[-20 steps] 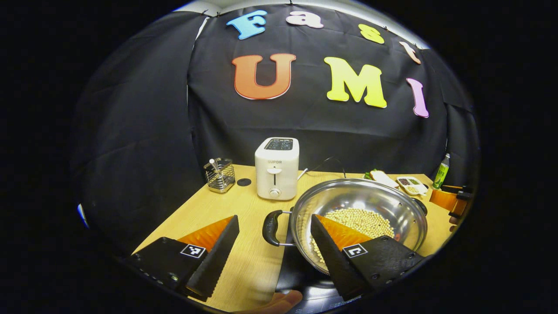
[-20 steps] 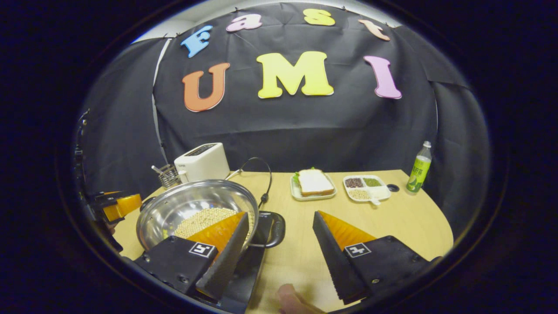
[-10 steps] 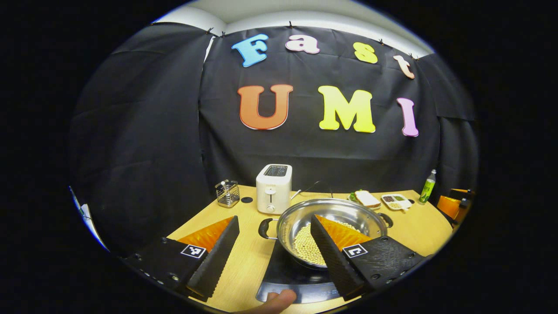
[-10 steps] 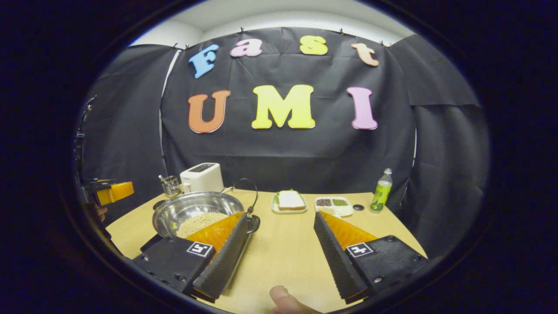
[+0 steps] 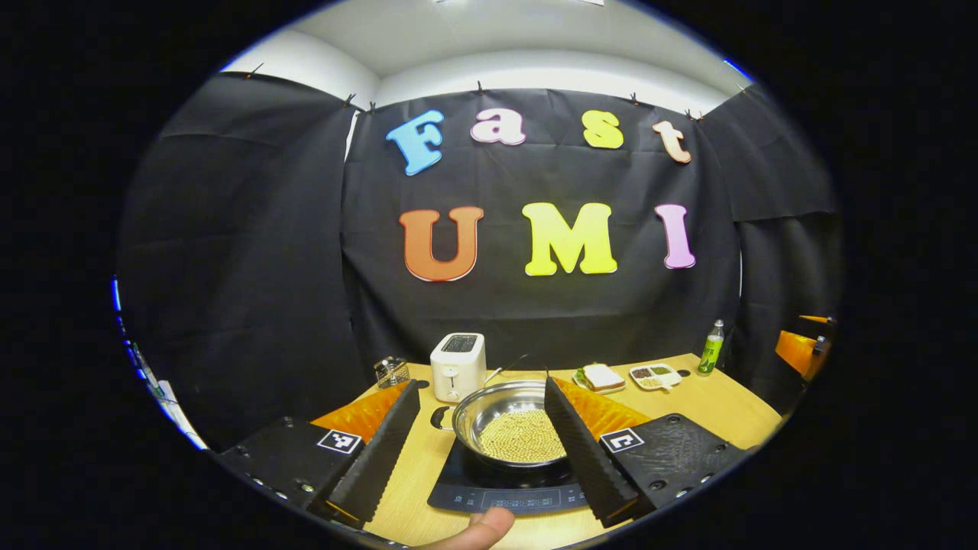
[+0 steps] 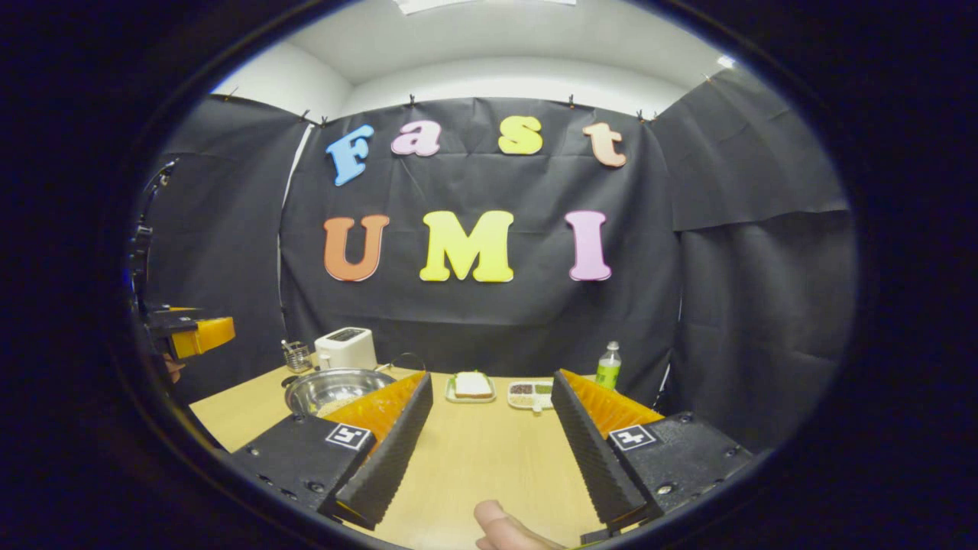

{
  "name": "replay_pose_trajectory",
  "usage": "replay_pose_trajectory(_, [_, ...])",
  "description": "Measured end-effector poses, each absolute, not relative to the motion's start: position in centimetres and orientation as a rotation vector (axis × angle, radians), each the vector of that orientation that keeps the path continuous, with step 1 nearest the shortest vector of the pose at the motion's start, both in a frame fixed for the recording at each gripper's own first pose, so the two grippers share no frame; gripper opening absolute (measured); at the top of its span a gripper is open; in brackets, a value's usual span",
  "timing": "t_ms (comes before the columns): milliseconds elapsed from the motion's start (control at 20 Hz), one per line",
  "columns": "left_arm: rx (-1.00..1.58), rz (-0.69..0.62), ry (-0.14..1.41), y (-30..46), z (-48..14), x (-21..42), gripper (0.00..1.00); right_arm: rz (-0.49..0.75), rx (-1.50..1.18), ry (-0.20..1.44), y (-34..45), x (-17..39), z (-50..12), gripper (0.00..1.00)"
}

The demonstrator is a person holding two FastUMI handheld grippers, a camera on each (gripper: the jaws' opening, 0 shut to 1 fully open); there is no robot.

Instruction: First push the handle of the pot to place it horizontally, then grasp the pot with both hands and set it on the induction cooktop.

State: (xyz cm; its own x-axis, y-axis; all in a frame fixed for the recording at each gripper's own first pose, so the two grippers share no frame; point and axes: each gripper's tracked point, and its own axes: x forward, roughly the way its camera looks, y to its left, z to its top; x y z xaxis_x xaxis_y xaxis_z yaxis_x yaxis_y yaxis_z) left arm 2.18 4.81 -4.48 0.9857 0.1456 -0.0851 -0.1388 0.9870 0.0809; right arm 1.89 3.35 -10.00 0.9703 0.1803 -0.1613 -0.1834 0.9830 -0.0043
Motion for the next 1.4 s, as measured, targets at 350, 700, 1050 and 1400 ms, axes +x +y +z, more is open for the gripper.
replay_pose_trajectory(350, [0.072, 0.082, -0.002, -1.3, -0.7, -3.5, 0.97, 0.123, -0.027, 0.138, -0.6, -3.7, -7.4, 0.98])
replay_pose_trajectory(700, [0.08, 0.12, -0.068, -3.2, -1.8, -7.8, 0.96, 0.071, 0.056, 0.071, -4.2, -7.0, -6.9, 0.99])
replay_pose_trajectory(1050, [0.095, 0.155, -0.043, -2.2, -5.0, -7.6, 0.96, 0.068, 0.106, 0.043, -4.9, -6.8, -6.7, 0.98])
replay_pose_trajectory(1400, [0.083, 0.163, -0.062, -0.2, -4.9, -7.0, 0.89, 0.077, 0.101, 0.034, -4.3, -6.5, -7.4, 0.96])
